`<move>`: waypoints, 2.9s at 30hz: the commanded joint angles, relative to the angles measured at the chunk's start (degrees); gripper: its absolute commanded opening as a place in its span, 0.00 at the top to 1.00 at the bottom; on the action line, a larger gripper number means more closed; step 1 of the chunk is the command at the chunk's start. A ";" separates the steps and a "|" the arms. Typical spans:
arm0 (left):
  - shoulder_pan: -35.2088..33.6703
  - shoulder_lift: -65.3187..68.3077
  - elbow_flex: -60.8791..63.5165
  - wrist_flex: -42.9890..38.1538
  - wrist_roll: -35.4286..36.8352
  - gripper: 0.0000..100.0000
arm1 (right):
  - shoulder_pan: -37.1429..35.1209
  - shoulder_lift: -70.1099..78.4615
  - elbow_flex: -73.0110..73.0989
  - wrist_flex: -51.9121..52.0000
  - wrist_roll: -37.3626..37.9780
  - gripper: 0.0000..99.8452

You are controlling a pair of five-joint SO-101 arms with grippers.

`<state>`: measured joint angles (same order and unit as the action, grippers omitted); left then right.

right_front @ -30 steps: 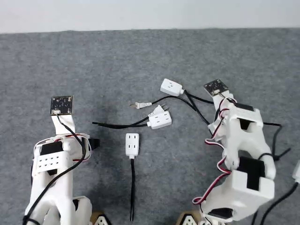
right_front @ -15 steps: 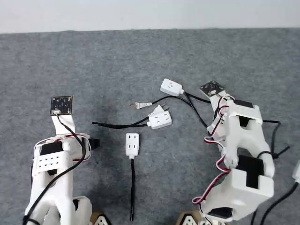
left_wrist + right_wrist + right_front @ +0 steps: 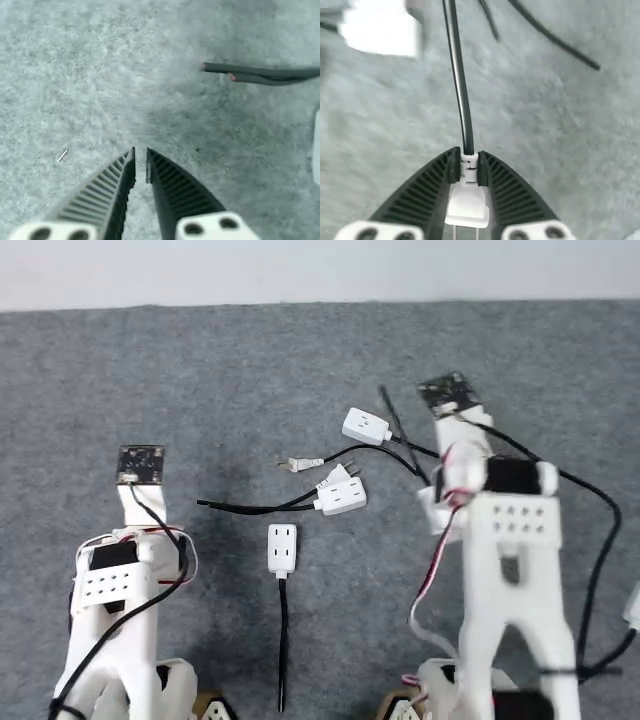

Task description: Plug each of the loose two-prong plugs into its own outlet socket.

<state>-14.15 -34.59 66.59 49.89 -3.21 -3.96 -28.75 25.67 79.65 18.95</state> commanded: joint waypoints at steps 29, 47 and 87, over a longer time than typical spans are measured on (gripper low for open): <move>10.99 5.27 -3.12 8.70 -26.46 0.99 | -43.56 -4.18 8.53 -19.91 -25.32 0.99; 15.65 -22.51 11.82 8.70 -27.96 0.99 | -42.15 -3.82 10.02 -22.73 -26.29 0.99; 0.26 -47.47 22.55 -8.00 1.05 0.99 | -32.48 14.02 9.76 -40.66 -34.20 0.99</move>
<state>-13.36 -80.48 89.54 41.45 -2.95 -37.19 -14.51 38.33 40.09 -14.64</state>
